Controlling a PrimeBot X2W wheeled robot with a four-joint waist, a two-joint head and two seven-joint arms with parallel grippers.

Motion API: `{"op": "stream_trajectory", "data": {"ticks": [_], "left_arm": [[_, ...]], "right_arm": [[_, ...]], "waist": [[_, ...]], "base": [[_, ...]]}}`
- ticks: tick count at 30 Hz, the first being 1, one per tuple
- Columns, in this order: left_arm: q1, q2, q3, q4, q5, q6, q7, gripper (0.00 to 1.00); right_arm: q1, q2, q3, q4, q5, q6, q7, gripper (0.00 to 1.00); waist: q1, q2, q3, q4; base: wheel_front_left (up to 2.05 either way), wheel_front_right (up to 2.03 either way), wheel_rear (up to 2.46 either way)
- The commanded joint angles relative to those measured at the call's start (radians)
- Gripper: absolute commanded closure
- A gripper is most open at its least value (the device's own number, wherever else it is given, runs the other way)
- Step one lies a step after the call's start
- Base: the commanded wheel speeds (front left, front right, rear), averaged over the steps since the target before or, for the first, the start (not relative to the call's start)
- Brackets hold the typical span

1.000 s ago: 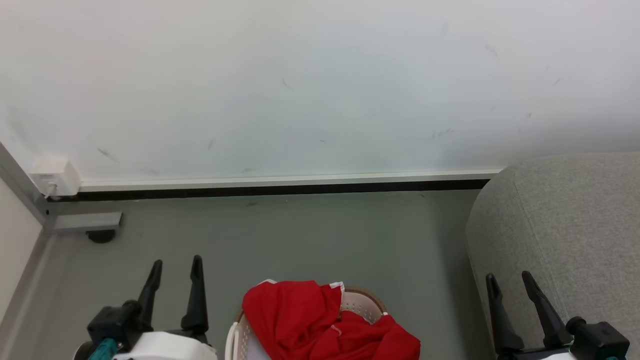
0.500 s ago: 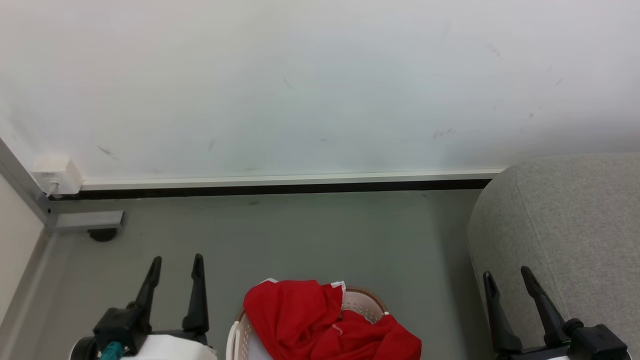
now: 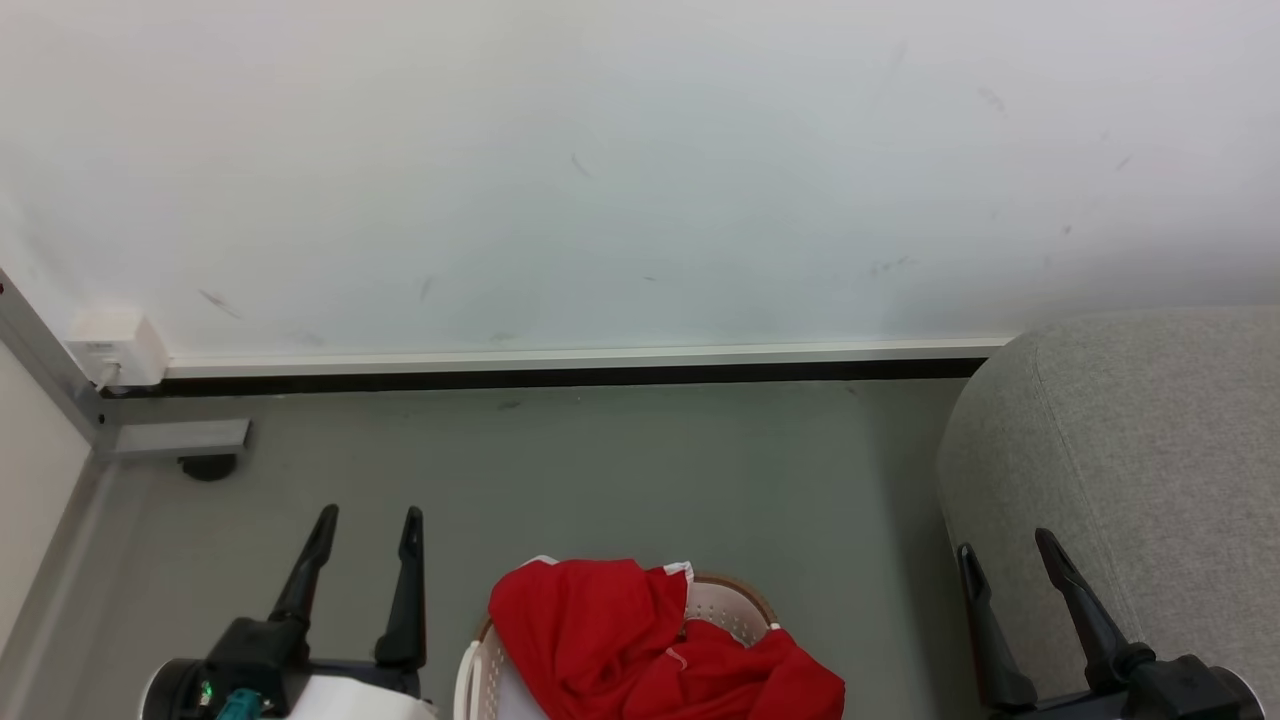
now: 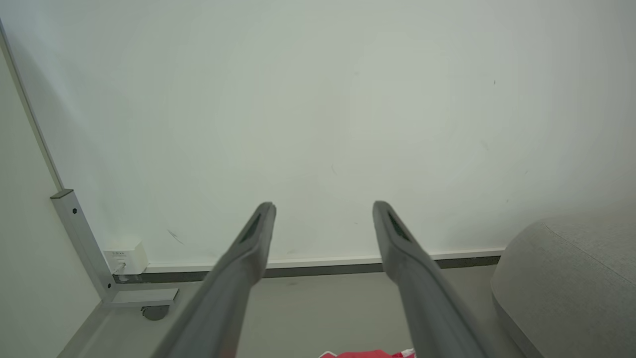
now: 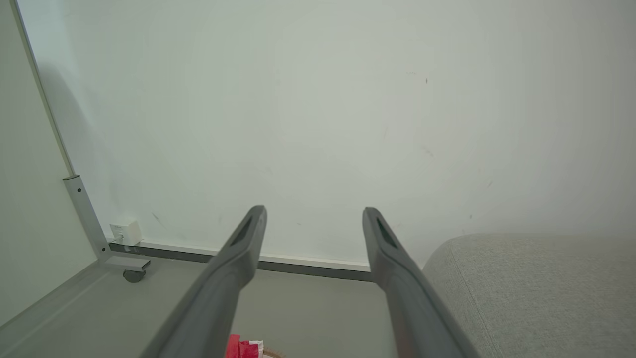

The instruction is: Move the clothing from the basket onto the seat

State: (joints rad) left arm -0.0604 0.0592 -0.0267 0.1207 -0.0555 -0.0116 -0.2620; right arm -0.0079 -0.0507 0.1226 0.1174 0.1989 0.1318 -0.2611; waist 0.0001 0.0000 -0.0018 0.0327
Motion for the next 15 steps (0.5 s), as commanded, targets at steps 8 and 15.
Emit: {"op": "stream_trajectory", "data": {"ticks": [8, 15], "left_arm": [[0.006, -0.003, 0.017, 0.001, 0.011, -0.015, -0.003, 0.00], [0.003, -0.006, 0.026, 0.007, 0.005, -0.022, -0.003, 0.00]], "right_arm": [[0.011, 0.000, 0.000, -0.009, 0.010, -0.002, -0.005, 0.00], [0.009, 0.000, -0.001, -0.010, 0.015, -0.002, -0.005, 0.00]], "waist": [[-0.0001, 0.0000, 0.002, -0.002], [-0.0001, 0.0000, 0.004, -0.004]], "base": [[0.00, 0.00, 0.00], [0.00, 0.00, 0.00]]}}
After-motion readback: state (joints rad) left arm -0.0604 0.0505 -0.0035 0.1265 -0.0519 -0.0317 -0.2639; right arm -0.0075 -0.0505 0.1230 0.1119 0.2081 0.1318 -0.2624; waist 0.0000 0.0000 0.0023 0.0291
